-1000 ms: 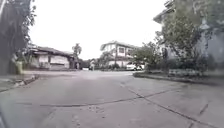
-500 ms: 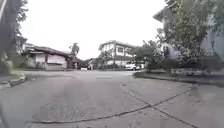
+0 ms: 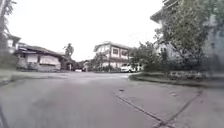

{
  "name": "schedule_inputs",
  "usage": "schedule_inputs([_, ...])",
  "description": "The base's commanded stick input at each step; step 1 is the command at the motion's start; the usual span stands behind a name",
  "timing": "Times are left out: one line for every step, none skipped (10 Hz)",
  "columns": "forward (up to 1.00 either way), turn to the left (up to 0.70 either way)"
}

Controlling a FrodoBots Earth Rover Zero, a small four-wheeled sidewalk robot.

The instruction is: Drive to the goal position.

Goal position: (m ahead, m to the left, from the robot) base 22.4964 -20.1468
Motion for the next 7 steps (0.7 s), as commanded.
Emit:
schedule_inputs([1.0, 0.0])
schedule_inputs([1.0, -0.28])
schedule_inputs([1.0, -0.37])
schedule_inputs([1.0, -0.12])
schedule_inputs([1.0, 0.0])
schedule_inputs([1.0, 0.0])
schedule_inputs([1.0, 0.0])
